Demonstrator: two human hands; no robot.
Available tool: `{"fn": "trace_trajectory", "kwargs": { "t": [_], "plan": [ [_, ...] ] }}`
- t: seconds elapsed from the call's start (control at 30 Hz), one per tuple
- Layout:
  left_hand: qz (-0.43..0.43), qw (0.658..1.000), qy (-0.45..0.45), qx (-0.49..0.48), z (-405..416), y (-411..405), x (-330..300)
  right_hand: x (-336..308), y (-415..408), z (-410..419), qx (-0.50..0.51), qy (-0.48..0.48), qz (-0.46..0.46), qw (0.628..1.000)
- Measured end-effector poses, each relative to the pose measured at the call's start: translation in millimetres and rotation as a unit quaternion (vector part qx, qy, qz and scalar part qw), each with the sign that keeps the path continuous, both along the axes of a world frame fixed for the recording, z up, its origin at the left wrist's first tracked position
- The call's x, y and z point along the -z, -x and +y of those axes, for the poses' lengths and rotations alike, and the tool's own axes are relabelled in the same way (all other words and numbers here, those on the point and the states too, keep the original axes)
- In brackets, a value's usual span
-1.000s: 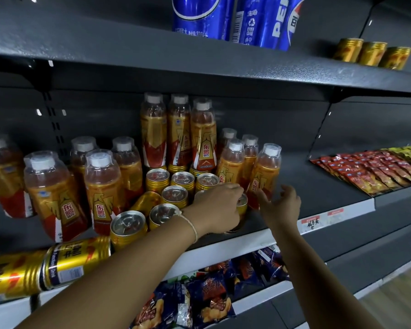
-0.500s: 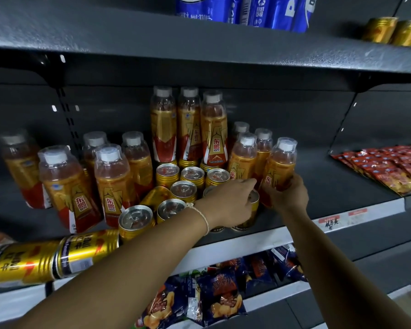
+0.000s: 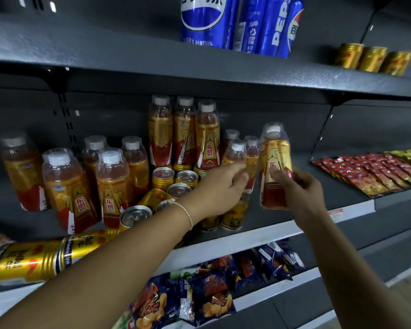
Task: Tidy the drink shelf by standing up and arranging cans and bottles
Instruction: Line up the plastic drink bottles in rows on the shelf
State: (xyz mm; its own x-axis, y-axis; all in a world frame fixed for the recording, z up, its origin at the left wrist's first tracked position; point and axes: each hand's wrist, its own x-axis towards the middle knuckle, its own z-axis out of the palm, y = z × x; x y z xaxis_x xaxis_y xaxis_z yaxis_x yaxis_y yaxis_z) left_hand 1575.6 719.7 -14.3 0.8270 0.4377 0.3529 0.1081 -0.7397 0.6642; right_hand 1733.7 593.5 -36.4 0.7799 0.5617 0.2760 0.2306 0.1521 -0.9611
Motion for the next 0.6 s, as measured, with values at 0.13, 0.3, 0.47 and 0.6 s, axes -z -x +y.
{"fn": "trace_trajectory", "kwargs": {
  "t": [0.13,0.3,0.47,0.6],
  "plan": [
    [-0.063,0.994,0.083,-0.035,0,18,-13,-10,44,-4,-0.055,0.017,0.029,0.998],
    [-0.073,0.966,0.236,-0.079,10,61,-28,-12,109,5,-0.132,0.021,0.043,0.990],
    [-0.084,0.929,0.355,-0.069,30,125,-32,-14,177,24,-0.192,0.019,0.042,0.980],
    [-0.126,0.916,0.366,-0.104,42,186,-28,-15,234,42,-0.237,0.030,0.039,0.970]
  ]
}}
